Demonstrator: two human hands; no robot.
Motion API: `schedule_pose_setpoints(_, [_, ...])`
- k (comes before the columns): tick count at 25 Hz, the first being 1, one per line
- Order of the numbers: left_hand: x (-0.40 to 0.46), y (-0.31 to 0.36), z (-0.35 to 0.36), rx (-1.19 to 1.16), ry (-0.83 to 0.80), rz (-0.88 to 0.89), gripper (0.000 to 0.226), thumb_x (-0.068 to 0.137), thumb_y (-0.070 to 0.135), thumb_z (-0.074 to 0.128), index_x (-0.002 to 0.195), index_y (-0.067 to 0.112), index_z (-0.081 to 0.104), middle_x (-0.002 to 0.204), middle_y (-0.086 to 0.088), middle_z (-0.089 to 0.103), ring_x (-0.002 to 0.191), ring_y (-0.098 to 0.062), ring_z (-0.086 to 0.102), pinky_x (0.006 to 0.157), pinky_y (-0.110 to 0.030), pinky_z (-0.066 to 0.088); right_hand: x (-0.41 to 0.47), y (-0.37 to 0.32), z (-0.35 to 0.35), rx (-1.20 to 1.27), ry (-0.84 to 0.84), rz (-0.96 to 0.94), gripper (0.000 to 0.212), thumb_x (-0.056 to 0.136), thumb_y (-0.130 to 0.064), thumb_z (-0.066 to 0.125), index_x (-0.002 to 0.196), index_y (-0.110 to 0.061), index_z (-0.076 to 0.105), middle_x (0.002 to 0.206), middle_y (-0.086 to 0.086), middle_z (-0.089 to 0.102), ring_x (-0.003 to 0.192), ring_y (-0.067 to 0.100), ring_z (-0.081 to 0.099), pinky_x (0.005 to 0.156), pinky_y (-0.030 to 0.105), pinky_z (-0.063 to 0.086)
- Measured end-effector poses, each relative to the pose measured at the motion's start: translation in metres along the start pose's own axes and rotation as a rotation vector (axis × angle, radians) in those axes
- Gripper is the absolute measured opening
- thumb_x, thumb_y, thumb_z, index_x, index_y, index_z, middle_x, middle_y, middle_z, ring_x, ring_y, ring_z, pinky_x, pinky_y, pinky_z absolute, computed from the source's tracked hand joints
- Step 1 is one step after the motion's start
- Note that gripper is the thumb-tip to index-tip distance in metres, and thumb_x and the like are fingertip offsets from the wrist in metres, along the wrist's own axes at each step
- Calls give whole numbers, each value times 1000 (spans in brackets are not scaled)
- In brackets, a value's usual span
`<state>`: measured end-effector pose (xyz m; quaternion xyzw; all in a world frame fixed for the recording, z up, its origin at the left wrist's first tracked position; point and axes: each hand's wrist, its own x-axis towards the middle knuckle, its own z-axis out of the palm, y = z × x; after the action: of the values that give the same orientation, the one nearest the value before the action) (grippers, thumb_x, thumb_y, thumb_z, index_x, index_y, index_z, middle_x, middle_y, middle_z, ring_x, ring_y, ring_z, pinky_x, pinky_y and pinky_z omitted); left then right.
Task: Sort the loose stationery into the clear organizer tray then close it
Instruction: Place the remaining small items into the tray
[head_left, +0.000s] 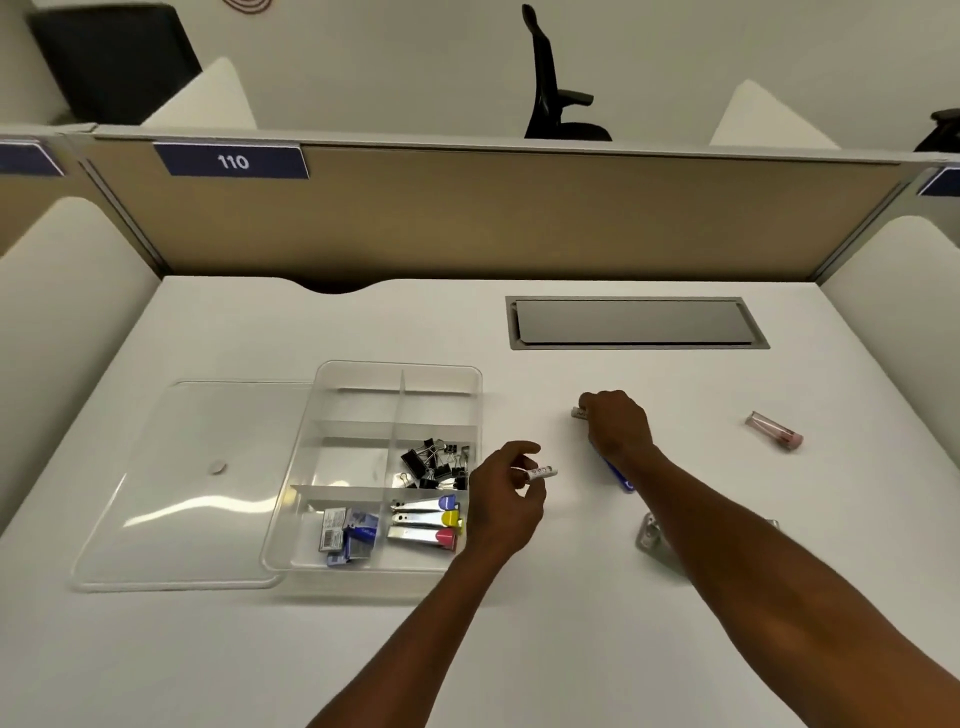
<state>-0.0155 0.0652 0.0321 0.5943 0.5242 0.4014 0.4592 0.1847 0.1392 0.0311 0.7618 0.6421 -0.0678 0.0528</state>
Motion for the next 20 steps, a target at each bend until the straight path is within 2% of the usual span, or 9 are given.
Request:
schedule_pose_setpoints(2, [-5, 1, -9, -92, 23, -50, 32, 79, 9, 73, 104, 28, 67, 83, 6, 70, 76, -12, 69, 73, -26, 58, -5, -6, -1, 102, 33, -11, 27, 92, -4, 51, 114, -13, 63, 108, 9, 68, 105, 29, 58, 81, 38, 49])
schedule_pose_setpoints(4, [-6, 1, -20, -183, 61, -99, 35, 76, 16, 81, 105, 30, 67, 83, 2, 72, 80, -10, 70, 75, -22, 56, -15, -23, -2, 398, 221, 52, 24, 96, -7, 53, 117, -11, 65, 106, 11, 69, 101, 32, 61, 83, 41, 49])
schedule_pose_setpoints(6, [-5, 0, -33, -254, 114, -123, 37, 76, 19, 83, 107, 29, 66, 86, 1, 74, 86, -12, 72, 80, -25, 56, -29, -47, -4, 901, 394, 204, 28, 97, -2, 55, 122, -9, 64, 105, 11, 69, 96, 33, 69, 84, 46, 54])
schedule_pose_setpoints(7, [-5, 0, -39, -280, 143, -131, 37, 76, 18, 82, 107, 29, 66, 86, 1, 74, 88, -12, 72, 82, -27, 56, -37, -60, -5, 1221, 374, 286, 33, 97, 1, 54, 127, -10, 62, 106, 10, 67, 94, 32, 71, 83, 46, 57])
schedule_pose_setpoints(9, [-3, -1, -52, -315, 190, -162, 34, 77, 17, 82, 106, 28, 67, 84, 3, 75, 88, -11, 73, 84, -31, 57, -62, -85, -3, 1775, 152, 393, 39, 98, 5, 50, 132, -13, 59, 107, 12, 64, 93, 31, 73, 78, 43, 61])
schedule_pose_setpoints(11, [-4, -3, -61, -293, 193, -191, 28, 77, 20, 83, 101, 27, 70, 83, 3, 75, 85, -11, 73, 83, -35, 59, -91, -101, 3, 2027, -92, 446, 35, 96, 3, 51, 126, -13, 63, 100, 16, 66, 91, 31, 73, 77, 42, 61])
schedule_pose_setpoints(13, [-10, -4, -65, -169, 177, -191, 24, 75, 27, 84, 95, 29, 72, 81, 7, 74, 80, -5, 71, 78, -32, 60, -119, -115, 6, 2147, -253, 462, 28, 90, -10, 64, 118, -9, 68, 103, 19, 70, 92, 33, 72, 80, 44, 60])
schedule_pose_setpoints(15, [-21, -4, -65, -7, 211, -157, 21, 72, 35, 85, 89, 33, 72, 76, 13, 72, 75, 2, 67, 70, -24, 58, -138, -126, 8, 2254, -379, 470, 37, 85, -24, 71, 117, -6, 68, 116, 22, 71, 106, 38, 70, 87, 47, 58])
schedule_pose_setpoints(20, [-42, -7, -61, 119, 281, 8, 17, 76, 35, 81, 84, 40, 68, 81, 21, 68, 81, 1, 64, 69, -19, 54, -150, -137, 3, 2378, -585, 461, 54, 103, -42, 43, 134, -2, 59, 133, 25, 62, 120, 36, 64, 92, 44, 57])
